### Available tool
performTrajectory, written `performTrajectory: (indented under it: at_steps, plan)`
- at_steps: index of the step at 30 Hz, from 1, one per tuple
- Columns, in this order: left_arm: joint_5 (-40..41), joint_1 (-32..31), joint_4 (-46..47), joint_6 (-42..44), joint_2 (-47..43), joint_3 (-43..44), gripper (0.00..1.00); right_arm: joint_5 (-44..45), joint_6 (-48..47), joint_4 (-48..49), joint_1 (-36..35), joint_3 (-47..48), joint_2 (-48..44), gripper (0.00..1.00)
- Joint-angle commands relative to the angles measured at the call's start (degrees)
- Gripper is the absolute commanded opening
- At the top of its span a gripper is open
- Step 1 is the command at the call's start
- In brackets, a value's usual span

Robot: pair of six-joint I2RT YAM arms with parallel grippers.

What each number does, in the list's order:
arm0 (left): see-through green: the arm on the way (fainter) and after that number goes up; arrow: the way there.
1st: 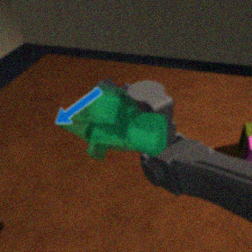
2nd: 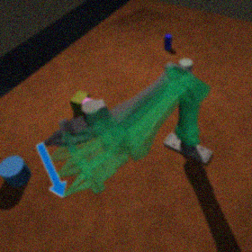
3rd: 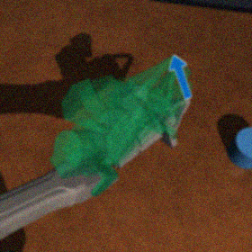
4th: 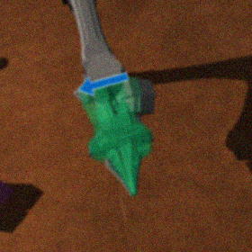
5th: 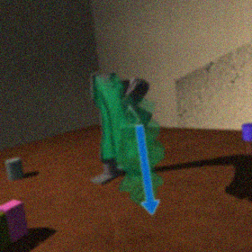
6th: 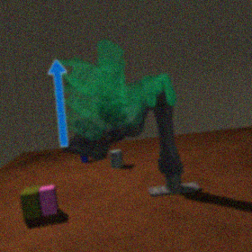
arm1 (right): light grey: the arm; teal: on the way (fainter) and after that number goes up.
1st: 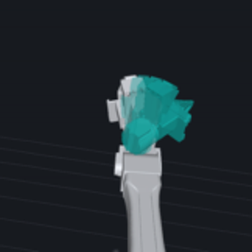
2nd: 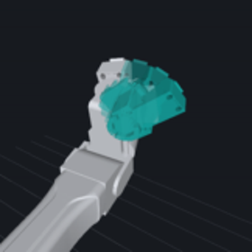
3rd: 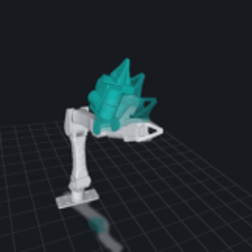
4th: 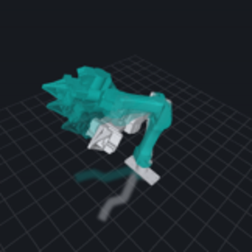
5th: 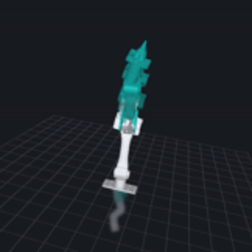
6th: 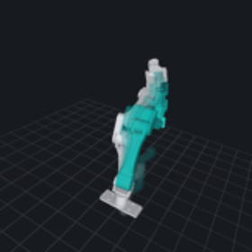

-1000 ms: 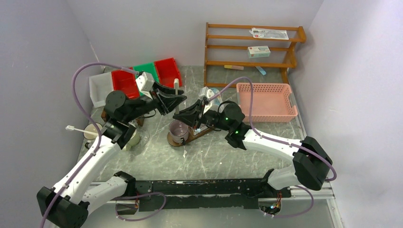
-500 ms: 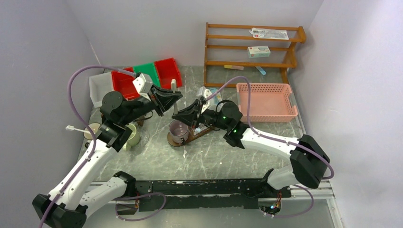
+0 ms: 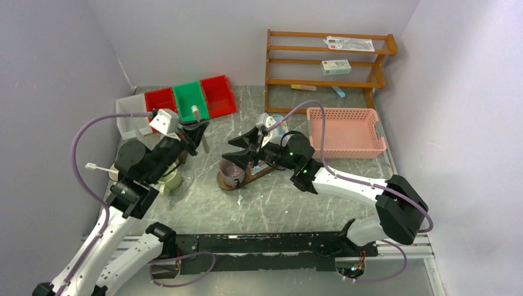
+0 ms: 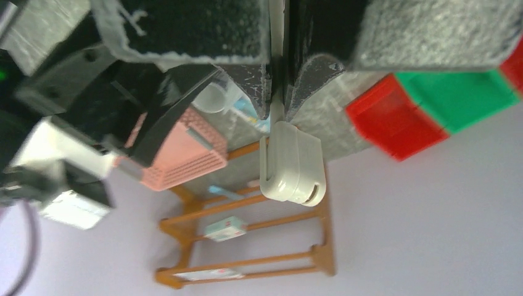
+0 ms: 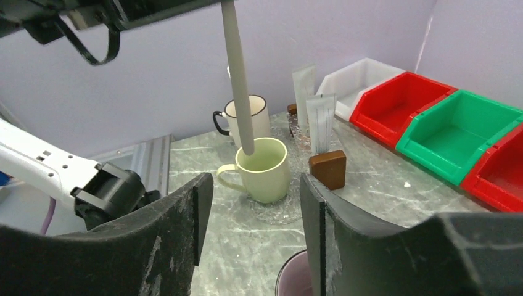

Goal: Prepare toiletry sets of a toothbrush and toothpaste on the tray
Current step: Pick up the toothbrush from the storage box, then place the toothbrush in the cup.

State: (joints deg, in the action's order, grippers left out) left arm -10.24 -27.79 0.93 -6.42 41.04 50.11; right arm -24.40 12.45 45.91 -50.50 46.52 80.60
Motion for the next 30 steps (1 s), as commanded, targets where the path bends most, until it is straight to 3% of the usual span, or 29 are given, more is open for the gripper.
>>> performTrajectory:
  at_steps: [1, 6, 17, 30]
  plan:
    - [17.7, 0.2, -2.2, -0.8, -4.8, -6.5, 0.05, 2.6, -0.9, 1.9, 0.3, -2.9, -2.9, 0.61]
    - [33.3, 0.2, -2.4, -5.2, -9.8, -12.2, 0.05, 4.3, -1.4, 2.4, 0.9, -6.3, -6.0, 0.72]
    - [56.3, 0.2, -6.1, -16.8, -14.2, -18.9, 0.05, 10.8, -2.3, 1.3, 3.6, -15.3, -15.4, 0.93]
    - [77.4, 0.7, -9.4, -30.0, -8.1, -22.3, 0.05, 13.9, -2.4, 2.7, 6.2, -22.5, -22.9, 0.96]
